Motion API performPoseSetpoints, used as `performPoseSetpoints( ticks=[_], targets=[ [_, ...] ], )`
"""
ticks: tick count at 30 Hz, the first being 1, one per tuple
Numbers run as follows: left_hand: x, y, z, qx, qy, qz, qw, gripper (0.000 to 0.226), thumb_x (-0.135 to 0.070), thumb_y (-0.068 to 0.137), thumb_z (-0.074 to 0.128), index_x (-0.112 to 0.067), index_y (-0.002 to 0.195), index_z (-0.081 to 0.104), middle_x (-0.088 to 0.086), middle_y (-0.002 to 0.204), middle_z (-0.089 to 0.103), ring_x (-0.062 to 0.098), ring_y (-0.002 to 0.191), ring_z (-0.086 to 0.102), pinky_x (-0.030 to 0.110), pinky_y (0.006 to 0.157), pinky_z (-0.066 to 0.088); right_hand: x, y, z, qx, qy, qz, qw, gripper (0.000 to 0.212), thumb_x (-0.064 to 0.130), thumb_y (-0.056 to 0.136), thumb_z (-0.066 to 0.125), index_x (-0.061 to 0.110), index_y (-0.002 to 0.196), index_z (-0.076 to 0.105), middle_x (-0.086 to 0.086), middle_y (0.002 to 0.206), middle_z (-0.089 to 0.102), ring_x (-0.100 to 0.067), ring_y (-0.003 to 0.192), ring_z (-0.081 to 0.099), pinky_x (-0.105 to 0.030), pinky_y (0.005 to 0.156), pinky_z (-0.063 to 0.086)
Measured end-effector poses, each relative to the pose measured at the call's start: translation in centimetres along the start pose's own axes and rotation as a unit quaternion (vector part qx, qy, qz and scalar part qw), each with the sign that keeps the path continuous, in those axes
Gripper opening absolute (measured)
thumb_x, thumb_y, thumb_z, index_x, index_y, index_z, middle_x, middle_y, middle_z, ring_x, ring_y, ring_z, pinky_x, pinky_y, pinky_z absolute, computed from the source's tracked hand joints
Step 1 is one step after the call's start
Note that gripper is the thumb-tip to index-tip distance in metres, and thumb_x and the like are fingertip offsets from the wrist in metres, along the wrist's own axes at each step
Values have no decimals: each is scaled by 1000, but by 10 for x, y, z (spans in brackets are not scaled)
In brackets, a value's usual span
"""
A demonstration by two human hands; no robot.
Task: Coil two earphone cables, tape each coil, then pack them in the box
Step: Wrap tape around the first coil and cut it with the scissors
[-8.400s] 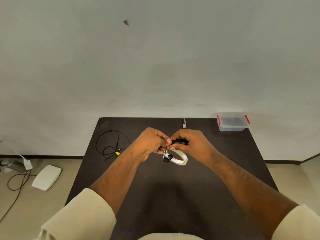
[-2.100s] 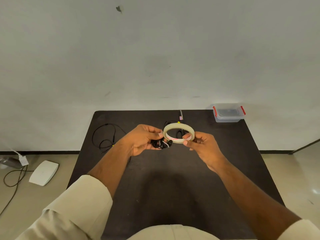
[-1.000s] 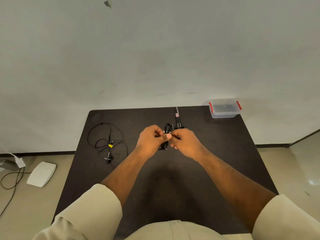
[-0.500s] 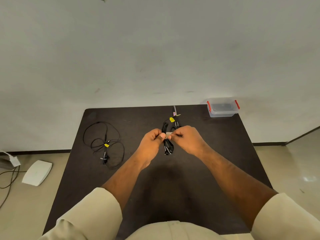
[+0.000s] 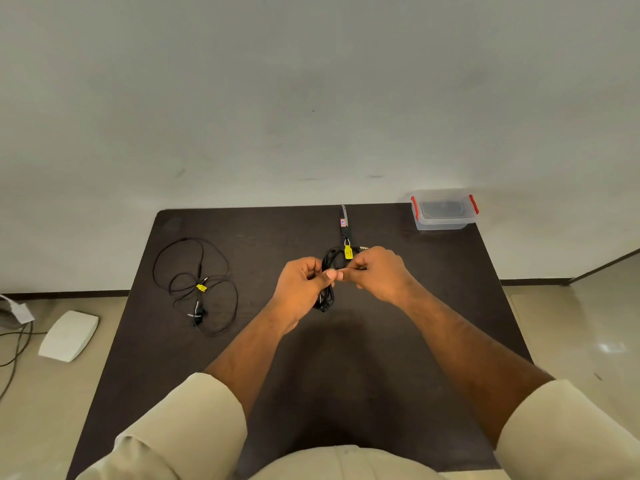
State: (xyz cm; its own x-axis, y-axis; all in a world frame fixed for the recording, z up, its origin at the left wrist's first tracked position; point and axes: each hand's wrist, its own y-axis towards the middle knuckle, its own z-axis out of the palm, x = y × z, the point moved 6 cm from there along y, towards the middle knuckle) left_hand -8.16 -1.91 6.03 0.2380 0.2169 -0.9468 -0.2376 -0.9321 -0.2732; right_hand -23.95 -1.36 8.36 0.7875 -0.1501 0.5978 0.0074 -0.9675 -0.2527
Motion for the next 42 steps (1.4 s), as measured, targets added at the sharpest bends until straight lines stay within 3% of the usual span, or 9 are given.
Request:
performPoseSetpoints(
  ticks=[7,13,16,19,22,25,31,38,42],
  targets=[
    [20,15,9,-26,29,-70,997,23,-22,88,69,-1,79,68,11,70,61,14,60,45,23,51,37,-29,14,11,-8,-4,16,1000,37,65,73,67,30,62,65,11,59,61,-4,62,53,-37,87,34],
    [45,27,15,-40,-2,-150,988,24,-22,84,74,2,82,70,9,69,60,12,56,45,16,44,38,-57,30,35,32,157,19,987,28,45,75,77,18,70,70,12,53,53,-3,51,42,-29,60,37],
    [54,33,18,-54,-64,-193,978,21,-18,83,75,2,81,71,17,77,68,18,60,53,24,51,45,-71,42,44,38,259,64,963,41,46,85,67,12,62,62,8,52,50,-6,52,44,-28,58,37],
    [60,38,18,-72,-120,-229,963,16,-15,81,76,0,82,69,19,79,69,24,64,60,32,61,51,-91,66,51,27,282,141,949,36,42,90,61,11,74,71,1,63,66,-8,60,59,-22,61,47],
    [65,41,16,-73,-137,-254,955,14,-15,78,79,-5,78,69,4,59,63,11,49,53,26,53,49,-105,94,59,33,261,182,948,28,30,91,63,8,73,67,-6,66,65,-12,50,59,-23,52,51],
    [69,43,11,-79,-141,-264,951,14,-13,76,80,-10,68,69,0,54,58,9,47,52,25,50,50,-111,121,66,17,193,213,958,29,33,87,65,8,73,65,-7,68,65,-17,44,62,-33,59,56],
    [81,38,-1,-105,-153,-282,941,15,-5,77,78,-2,78,63,13,71,65,21,60,61,29,52,53,-108,141,85,5,-11,213,977,42,45,83,63,10,107,62,-14,112,64,-36,102,62,-37,79,48],
    [85,31,1,-90,-247,-300,917,14,-5,79,75,-4,84,62,18,89,74,21,65,66,36,66,59,-116,140,74,-28,-83,202,975,36,29,83,67,10,112,56,-16,115,63,-39,105,61,-39,80,48],
    [88,26,3,-84,-287,-316,900,20,-7,80,74,1,96,65,16,90,74,20,67,65,33,62,58,-135,134,60,-29,-89,233,968,28,21,79,64,9,104,61,-17,111,64,-40,104,61,-39,80,49]
  ],
)
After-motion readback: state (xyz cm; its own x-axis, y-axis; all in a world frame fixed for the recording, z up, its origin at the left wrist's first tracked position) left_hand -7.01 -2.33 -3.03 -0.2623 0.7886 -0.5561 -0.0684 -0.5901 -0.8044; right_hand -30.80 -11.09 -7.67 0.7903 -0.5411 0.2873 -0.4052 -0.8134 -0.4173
